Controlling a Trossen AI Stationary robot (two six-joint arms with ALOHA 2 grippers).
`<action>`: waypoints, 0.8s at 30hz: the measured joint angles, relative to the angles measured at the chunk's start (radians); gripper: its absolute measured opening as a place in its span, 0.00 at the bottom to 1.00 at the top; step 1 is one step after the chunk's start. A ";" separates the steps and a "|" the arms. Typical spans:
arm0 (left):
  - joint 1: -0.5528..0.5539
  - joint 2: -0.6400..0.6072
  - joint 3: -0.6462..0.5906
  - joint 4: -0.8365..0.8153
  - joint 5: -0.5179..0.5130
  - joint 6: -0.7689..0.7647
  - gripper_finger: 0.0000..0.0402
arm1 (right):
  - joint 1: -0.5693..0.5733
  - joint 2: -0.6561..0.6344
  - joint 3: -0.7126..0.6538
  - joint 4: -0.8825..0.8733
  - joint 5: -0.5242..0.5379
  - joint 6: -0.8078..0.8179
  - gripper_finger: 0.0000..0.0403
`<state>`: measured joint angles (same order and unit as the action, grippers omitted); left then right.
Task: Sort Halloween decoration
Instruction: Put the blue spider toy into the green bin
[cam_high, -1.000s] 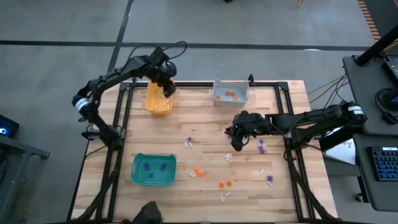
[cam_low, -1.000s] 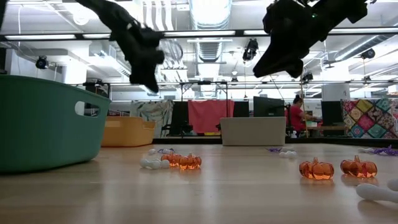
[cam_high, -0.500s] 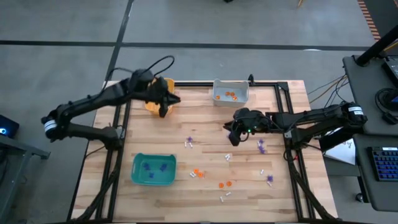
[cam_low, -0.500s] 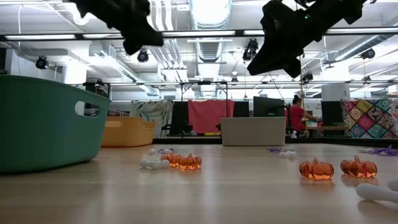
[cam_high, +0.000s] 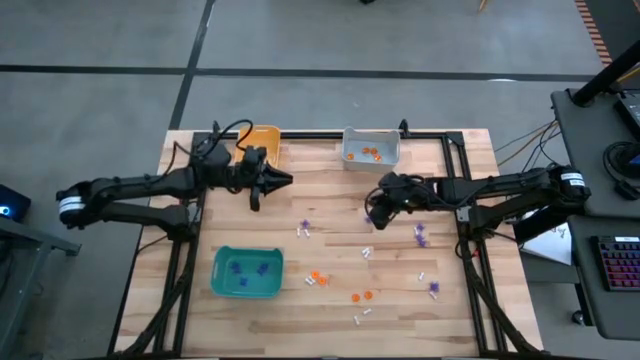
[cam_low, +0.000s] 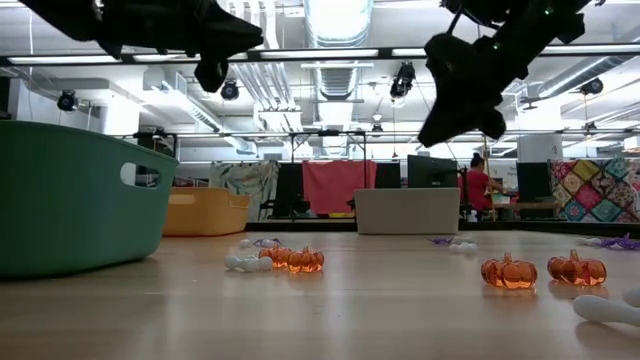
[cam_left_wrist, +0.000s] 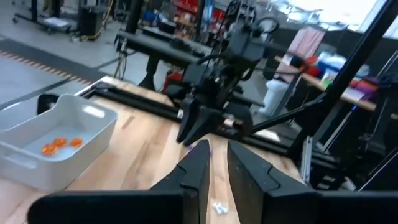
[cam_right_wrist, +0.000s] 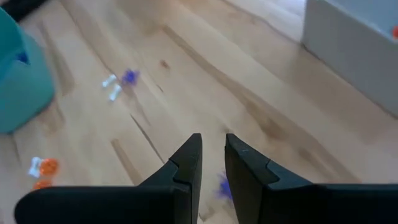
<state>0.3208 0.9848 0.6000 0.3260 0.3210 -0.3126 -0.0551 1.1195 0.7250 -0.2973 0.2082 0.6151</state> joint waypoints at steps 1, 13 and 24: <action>-0.004 0.006 -0.009 0.027 0.000 -0.008 0.10 | 0.000 0.007 0.000 -0.011 0.000 0.013 0.15; -0.020 0.033 -0.024 0.124 0.001 -0.020 0.10 | -0.003 0.235 0.060 -0.101 -0.059 -0.031 0.15; -0.019 0.034 -0.025 0.120 0.002 -0.011 0.10 | -0.004 0.379 0.195 -0.242 -0.059 -0.085 0.15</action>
<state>0.3016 1.0185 0.5755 0.4456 0.3233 -0.3233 -0.0593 1.4983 0.9196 -0.5391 0.1497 0.5297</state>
